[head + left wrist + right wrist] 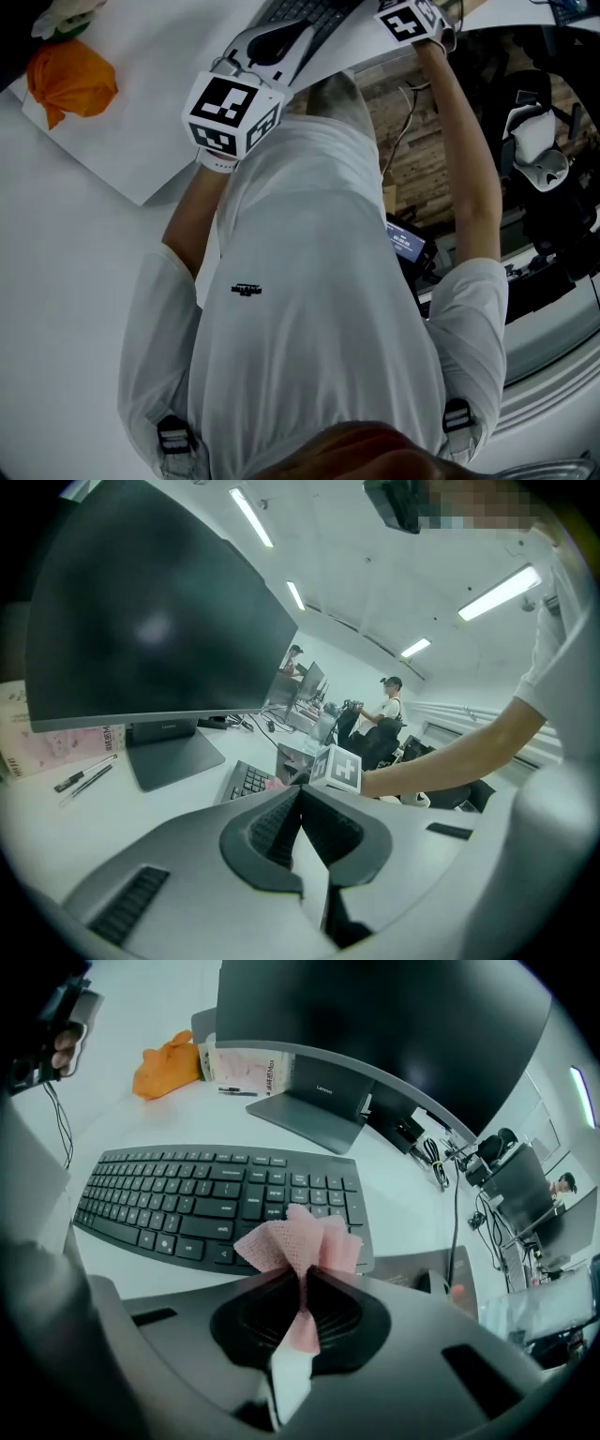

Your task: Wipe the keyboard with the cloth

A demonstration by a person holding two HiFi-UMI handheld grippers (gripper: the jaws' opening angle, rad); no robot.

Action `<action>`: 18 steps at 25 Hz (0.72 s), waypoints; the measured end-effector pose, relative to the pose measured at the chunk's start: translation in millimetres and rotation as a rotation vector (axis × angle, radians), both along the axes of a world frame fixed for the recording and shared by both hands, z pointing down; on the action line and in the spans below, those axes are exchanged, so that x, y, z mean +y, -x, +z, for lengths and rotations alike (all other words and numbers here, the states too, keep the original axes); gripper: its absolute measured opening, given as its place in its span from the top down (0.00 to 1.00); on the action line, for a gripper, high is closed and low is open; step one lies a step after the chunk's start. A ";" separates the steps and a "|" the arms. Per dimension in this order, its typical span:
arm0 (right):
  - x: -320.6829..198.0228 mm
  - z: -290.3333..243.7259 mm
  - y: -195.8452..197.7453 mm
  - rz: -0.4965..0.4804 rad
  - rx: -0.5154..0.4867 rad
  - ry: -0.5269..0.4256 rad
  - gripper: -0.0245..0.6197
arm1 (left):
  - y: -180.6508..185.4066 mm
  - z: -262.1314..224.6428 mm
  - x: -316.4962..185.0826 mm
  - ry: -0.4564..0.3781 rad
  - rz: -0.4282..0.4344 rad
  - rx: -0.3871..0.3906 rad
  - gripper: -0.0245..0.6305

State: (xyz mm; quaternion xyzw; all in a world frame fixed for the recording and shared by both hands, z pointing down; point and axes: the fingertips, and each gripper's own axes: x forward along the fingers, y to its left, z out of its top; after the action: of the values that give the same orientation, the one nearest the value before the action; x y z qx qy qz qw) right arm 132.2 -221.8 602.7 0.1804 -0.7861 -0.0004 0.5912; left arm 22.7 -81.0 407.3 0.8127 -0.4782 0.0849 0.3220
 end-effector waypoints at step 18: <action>65.8 3.3 13.0 0.034 -0.069 0.099 0.91 | 9.0 7.6 19.9 0.014 0.002 -0.022 0.93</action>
State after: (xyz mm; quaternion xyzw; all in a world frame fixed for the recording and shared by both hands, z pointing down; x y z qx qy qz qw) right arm 119.2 -156.0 606.0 0.1640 -0.8018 0.0548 0.5720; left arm 13.7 -61.1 415.0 0.8100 -0.4801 0.0976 0.3224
